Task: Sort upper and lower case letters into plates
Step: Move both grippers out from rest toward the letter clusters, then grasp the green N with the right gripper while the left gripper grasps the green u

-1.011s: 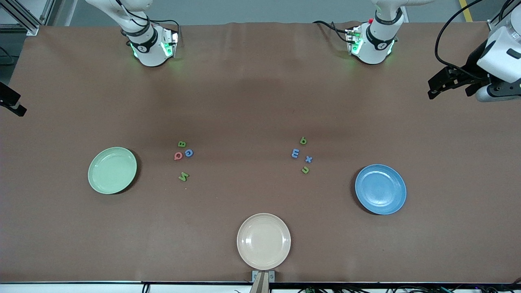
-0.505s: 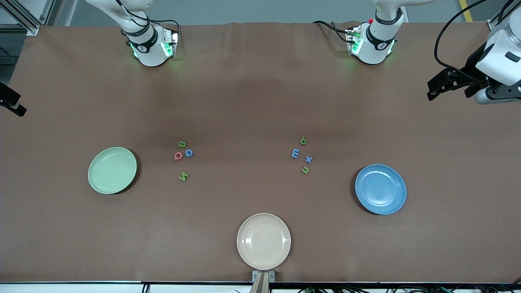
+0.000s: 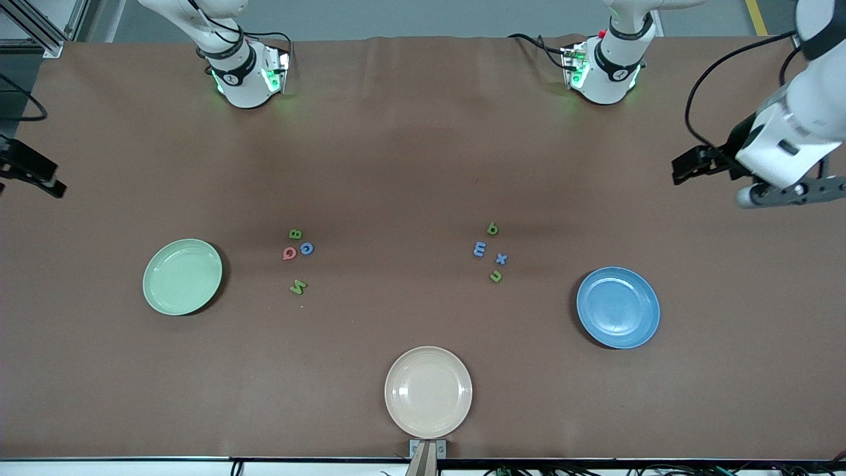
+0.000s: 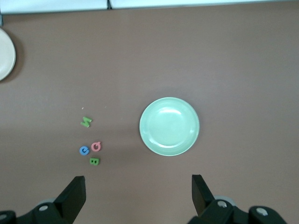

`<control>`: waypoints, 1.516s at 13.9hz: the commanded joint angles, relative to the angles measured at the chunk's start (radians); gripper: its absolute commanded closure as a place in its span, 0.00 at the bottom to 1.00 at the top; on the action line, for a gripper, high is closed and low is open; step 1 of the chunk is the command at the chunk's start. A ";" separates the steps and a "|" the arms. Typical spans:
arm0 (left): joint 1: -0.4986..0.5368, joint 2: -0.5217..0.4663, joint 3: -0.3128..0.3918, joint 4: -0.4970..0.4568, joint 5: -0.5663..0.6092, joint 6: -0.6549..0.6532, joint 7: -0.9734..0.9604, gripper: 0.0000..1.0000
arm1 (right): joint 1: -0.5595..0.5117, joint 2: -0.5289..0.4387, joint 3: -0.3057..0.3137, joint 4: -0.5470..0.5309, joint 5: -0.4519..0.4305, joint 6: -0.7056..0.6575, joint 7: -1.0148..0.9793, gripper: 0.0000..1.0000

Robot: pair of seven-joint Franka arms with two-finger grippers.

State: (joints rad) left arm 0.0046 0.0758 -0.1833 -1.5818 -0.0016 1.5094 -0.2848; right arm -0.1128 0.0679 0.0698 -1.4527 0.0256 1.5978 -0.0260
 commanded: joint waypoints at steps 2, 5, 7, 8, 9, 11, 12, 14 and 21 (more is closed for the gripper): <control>-0.057 0.041 -0.045 -0.082 -0.015 0.096 -0.189 0.00 | 0.085 0.117 -0.002 0.012 0.007 0.001 0.004 0.00; -0.066 0.041 -0.109 -0.206 -0.015 0.222 -0.330 0.00 | 0.146 0.164 -0.001 0.008 0.008 -0.002 -0.008 0.00; -0.064 0.039 -0.152 -0.312 -0.015 0.343 -0.343 0.00 | 0.212 0.191 -0.001 -0.003 -0.001 0.034 -0.009 0.00; -0.067 0.039 -0.184 -0.361 -0.015 0.413 -0.355 0.00 | 0.225 0.205 0.001 -0.038 0.002 0.069 -0.014 0.00; -0.066 0.044 -0.214 -0.403 -0.015 0.475 -0.405 0.00 | 0.238 0.207 -0.001 -0.079 0.002 0.108 -0.075 0.00; -0.072 0.065 -0.263 -0.495 -0.011 0.628 -0.526 0.00 | 0.257 0.208 0.001 -0.197 0.007 0.228 -0.321 0.00; -0.084 0.082 -0.269 -0.539 -0.009 0.702 -0.540 0.00 | 0.257 0.208 0.001 -0.253 0.008 0.290 -0.404 0.00; -0.138 0.125 -0.269 -0.599 0.002 0.806 -0.638 0.00 | 0.281 0.210 0.001 -0.345 0.008 0.409 -0.485 0.00; -0.192 0.329 -0.269 -0.558 0.213 0.969 -1.029 0.00 | 0.377 0.424 -0.001 -0.411 -0.003 0.776 -0.551 0.00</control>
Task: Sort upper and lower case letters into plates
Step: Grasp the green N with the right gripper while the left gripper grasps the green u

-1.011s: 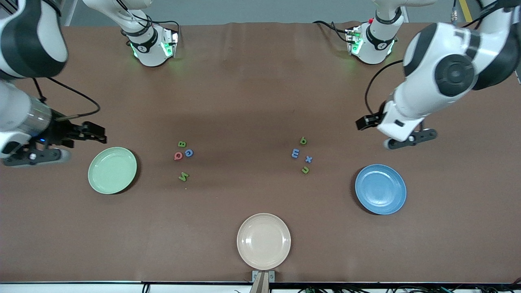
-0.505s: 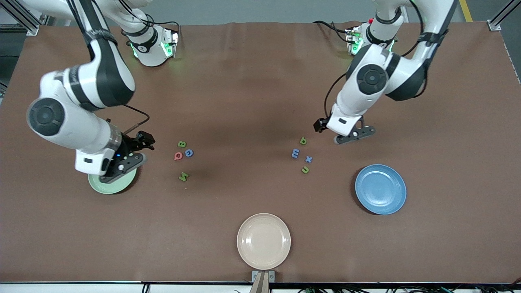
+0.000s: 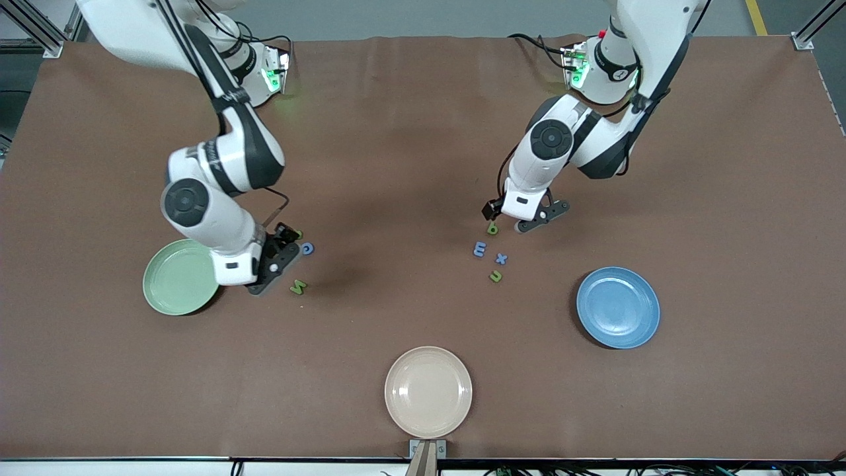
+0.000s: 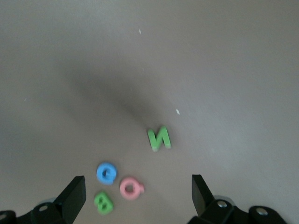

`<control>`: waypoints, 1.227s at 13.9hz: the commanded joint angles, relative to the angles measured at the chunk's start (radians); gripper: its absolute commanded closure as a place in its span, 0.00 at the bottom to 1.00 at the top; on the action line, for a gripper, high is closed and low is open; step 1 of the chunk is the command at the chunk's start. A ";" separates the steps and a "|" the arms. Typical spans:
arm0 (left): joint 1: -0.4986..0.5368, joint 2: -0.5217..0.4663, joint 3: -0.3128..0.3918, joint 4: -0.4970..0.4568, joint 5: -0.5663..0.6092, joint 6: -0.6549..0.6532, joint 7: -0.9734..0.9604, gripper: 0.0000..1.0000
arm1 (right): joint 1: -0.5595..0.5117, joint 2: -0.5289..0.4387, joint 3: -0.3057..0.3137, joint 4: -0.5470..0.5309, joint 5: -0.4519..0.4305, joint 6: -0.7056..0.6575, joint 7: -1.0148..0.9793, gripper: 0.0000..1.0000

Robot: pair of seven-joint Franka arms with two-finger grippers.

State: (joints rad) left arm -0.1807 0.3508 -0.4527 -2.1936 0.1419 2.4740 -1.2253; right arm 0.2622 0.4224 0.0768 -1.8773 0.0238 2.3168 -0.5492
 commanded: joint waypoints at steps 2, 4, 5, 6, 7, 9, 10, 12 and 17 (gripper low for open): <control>-0.011 0.126 0.000 0.112 0.132 0.003 -0.128 0.00 | 0.008 0.127 -0.009 0.047 -0.028 0.058 -0.028 0.00; -0.013 0.165 0.002 0.141 0.150 0.003 -0.140 0.00 | 0.008 0.162 -0.008 0.067 -0.074 0.061 -0.023 0.00; -0.019 0.166 0.002 0.140 0.153 0.003 -0.154 0.00 | 0.006 0.186 -0.009 0.085 -0.074 0.061 -0.025 0.00; -0.025 0.175 0.003 0.138 0.156 0.003 -0.167 0.01 | 0.000 0.208 -0.009 0.096 -0.074 0.062 -0.028 0.00; -0.025 0.191 0.003 0.140 0.159 0.009 -0.195 0.02 | 0.003 0.216 -0.009 0.098 -0.074 0.064 -0.028 0.00; -0.025 0.227 0.003 0.140 0.176 0.051 -0.256 0.05 | 0.005 0.223 -0.009 0.098 -0.074 0.064 -0.028 0.01; -0.023 0.232 0.003 0.138 0.186 0.055 -0.264 0.06 | 0.005 0.228 -0.009 0.098 -0.074 0.064 -0.028 0.03; -0.020 0.232 0.003 0.137 0.188 0.056 -0.266 0.08 | 0.005 0.236 -0.009 0.099 -0.080 0.065 -0.028 0.05; -0.006 0.231 0.005 0.140 0.189 0.057 -0.266 0.15 | -0.009 0.272 -0.009 0.130 -0.128 0.067 -0.029 0.11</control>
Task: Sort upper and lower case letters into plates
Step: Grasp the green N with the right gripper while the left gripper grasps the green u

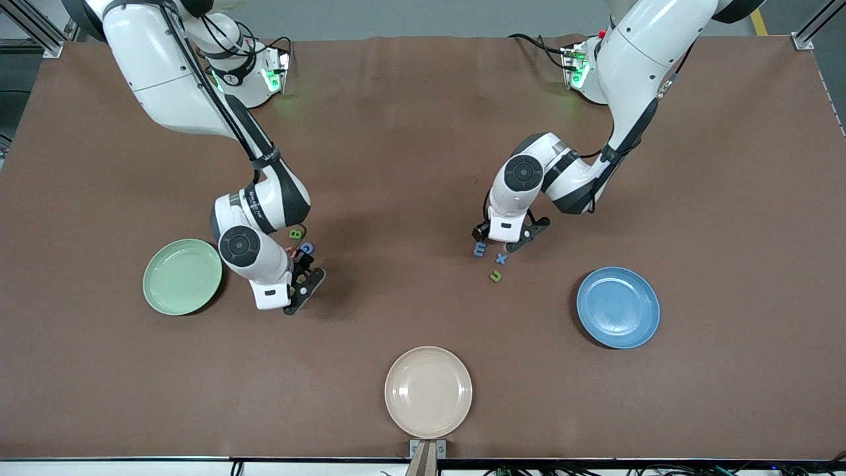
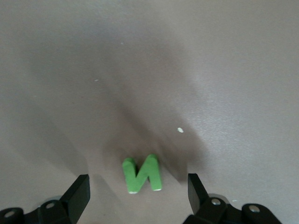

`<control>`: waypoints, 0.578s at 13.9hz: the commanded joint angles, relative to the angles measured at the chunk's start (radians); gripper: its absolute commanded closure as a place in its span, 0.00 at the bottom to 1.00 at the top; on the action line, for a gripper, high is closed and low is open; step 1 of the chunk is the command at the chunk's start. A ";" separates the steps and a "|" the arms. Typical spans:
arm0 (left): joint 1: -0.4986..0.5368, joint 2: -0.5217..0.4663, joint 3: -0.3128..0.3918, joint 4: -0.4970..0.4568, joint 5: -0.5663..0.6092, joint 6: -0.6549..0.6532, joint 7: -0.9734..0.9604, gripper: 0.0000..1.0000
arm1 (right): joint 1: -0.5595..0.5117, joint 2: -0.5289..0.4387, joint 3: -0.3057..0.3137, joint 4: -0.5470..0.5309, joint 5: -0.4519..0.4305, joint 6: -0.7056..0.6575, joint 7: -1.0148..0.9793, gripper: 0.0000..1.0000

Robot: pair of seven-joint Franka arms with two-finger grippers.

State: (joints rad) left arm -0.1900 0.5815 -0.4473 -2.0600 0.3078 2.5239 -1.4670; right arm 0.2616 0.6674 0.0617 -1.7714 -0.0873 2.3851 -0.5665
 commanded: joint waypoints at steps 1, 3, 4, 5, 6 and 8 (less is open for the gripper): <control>-0.002 0.000 0.001 0.006 0.024 0.007 -0.024 0.21 | -0.002 0.032 0.006 0.024 -0.017 -0.001 -0.012 0.14; -0.003 0.000 0.001 0.006 0.024 0.007 -0.026 0.32 | 0.001 0.034 0.006 0.027 -0.017 -0.001 -0.010 0.26; -0.002 0.001 0.001 0.008 0.024 0.009 -0.026 0.38 | 0.001 0.035 0.006 0.029 -0.017 -0.001 -0.010 0.33; -0.005 0.003 0.001 0.006 0.024 0.010 -0.026 0.46 | 0.001 0.035 0.006 0.029 -0.017 -0.001 -0.010 0.41; -0.008 0.009 0.001 0.008 0.024 0.015 -0.026 0.53 | 0.001 0.035 0.006 0.030 -0.017 -0.001 -0.010 0.51; -0.009 0.009 0.001 0.011 0.024 0.016 -0.026 0.75 | -0.002 0.035 0.006 0.030 -0.015 -0.001 -0.010 0.70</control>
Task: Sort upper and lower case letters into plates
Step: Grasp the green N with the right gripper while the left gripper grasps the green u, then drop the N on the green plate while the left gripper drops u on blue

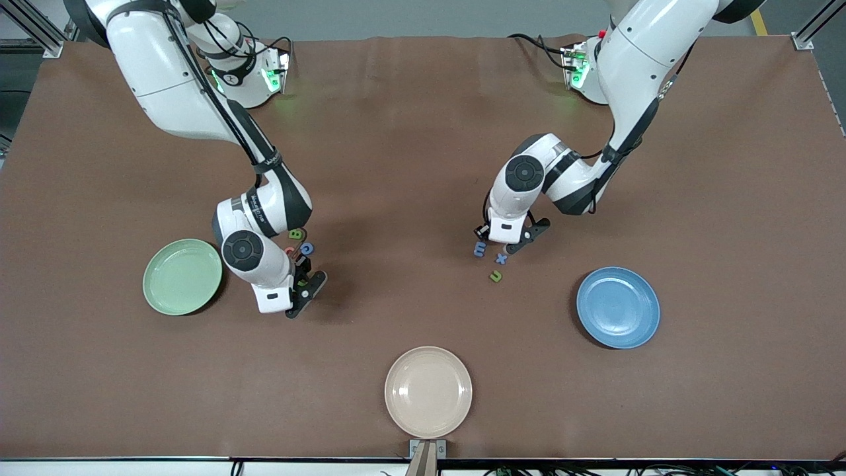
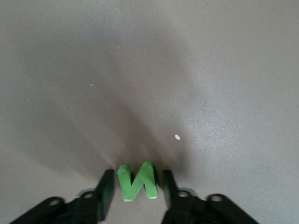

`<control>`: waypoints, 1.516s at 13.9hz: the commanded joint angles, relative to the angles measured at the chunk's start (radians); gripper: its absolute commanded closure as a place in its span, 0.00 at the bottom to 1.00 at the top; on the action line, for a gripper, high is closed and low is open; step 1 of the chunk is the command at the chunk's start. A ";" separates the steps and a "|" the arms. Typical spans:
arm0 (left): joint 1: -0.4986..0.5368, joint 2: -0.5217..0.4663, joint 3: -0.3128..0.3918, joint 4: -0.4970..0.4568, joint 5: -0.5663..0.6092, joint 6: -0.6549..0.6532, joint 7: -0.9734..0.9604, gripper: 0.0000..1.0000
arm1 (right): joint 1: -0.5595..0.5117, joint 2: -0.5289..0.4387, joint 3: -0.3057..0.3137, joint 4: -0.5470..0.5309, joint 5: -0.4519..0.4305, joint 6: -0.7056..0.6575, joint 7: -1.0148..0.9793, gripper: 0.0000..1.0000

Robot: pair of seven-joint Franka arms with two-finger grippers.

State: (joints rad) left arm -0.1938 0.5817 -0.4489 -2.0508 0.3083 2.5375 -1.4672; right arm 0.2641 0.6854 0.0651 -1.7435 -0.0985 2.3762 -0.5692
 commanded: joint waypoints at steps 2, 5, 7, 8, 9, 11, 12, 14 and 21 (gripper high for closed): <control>-0.010 0.009 0.002 0.003 0.025 0.003 -0.025 0.94 | -0.008 0.014 0.002 0.002 -0.003 0.006 -0.009 0.79; 0.011 -0.032 0.004 0.008 0.025 -0.005 -0.019 1.00 | -0.038 -0.039 0.002 -0.008 -0.003 -0.049 -0.076 0.80; 0.054 -0.107 0.009 0.011 0.026 -0.016 -0.010 1.00 | -0.106 -0.122 0.002 -0.013 -0.003 -0.164 -0.154 0.80; 0.086 -0.132 0.007 0.018 0.031 -0.026 0.025 1.00 | -0.146 -0.162 0.002 -0.019 -0.003 -0.208 -0.196 0.80; 0.112 -0.135 0.007 0.046 0.032 -0.042 0.072 1.00 | -0.190 -0.203 0.002 -0.051 -0.003 -0.219 -0.234 0.80; 0.170 -0.120 0.018 0.139 0.035 -0.180 0.141 1.00 | -0.271 -0.291 0.002 -0.147 -0.003 -0.216 -0.256 0.80; 0.224 -0.109 0.021 0.167 0.043 -0.228 0.227 1.00 | -0.305 -0.317 0.002 -0.189 -0.003 -0.209 -0.256 0.80; 0.334 -0.108 0.021 0.172 0.043 -0.230 0.431 1.00 | -0.376 -0.348 0.002 -0.266 -0.003 -0.143 -0.256 0.80; 0.493 -0.025 0.021 0.158 0.044 -0.220 0.619 0.91 | -0.503 -0.294 -0.001 -0.306 0.002 -0.029 -0.149 0.76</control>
State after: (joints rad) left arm 0.3003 0.5366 -0.4158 -1.8979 0.3335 2.3196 -0.8411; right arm -0.2203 0.3868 0.0465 -2.0345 -0.0976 2.3306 -0.7837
